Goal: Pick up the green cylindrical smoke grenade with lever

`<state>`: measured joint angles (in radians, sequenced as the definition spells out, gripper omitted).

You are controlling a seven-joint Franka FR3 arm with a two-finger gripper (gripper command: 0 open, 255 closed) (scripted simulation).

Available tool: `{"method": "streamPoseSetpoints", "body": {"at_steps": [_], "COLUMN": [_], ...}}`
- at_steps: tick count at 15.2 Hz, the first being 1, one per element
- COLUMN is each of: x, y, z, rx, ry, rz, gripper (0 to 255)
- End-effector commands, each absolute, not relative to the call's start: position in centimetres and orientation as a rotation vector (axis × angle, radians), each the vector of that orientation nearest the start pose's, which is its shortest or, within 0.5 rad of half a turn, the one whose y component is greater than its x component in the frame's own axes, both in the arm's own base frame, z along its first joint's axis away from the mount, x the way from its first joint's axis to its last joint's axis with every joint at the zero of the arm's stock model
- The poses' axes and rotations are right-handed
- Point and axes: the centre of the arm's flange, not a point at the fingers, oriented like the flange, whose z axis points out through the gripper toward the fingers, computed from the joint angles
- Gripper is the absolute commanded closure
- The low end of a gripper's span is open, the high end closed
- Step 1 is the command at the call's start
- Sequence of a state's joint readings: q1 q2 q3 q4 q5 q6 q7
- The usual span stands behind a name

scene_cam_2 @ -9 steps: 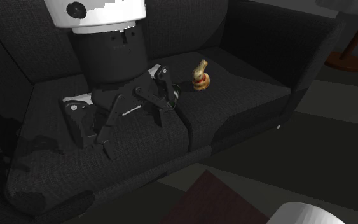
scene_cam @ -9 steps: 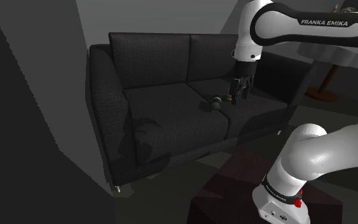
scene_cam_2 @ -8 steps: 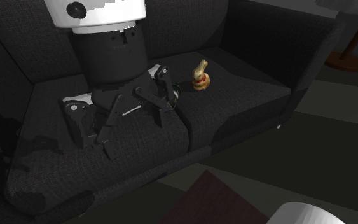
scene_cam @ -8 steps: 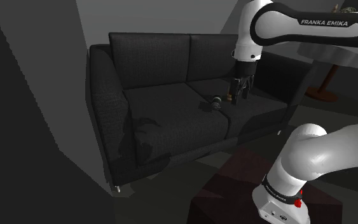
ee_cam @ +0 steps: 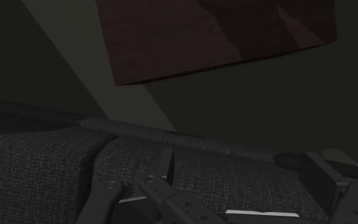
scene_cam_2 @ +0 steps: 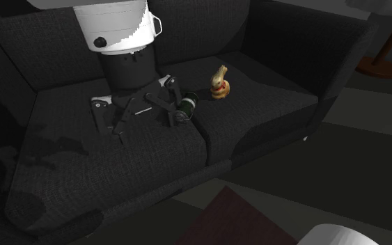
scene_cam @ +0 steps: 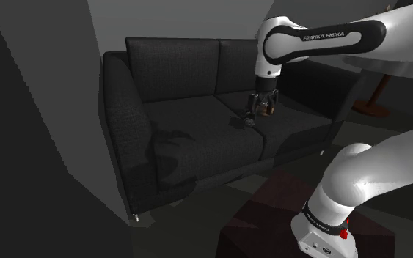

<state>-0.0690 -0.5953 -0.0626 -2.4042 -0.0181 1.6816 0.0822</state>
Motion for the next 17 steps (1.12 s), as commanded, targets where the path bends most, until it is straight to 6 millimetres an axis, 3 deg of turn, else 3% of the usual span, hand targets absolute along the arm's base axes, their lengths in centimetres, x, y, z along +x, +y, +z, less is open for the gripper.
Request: {"method": "streamPoseSetpoints", "body": {"at_steps": [1, 9, 17], "x": [37.2, 43.9, 49.3], "y": [-6.4, -12.5, -20.1], "z": [50.1, 45.5, 41.3], "rx": [-3.1, -3.077, -3.019], "ry": [0.391, 0.715, 1.038], "rz": [0.193, 0.172, 0.15], "gripper": [0, 0, 0]}}
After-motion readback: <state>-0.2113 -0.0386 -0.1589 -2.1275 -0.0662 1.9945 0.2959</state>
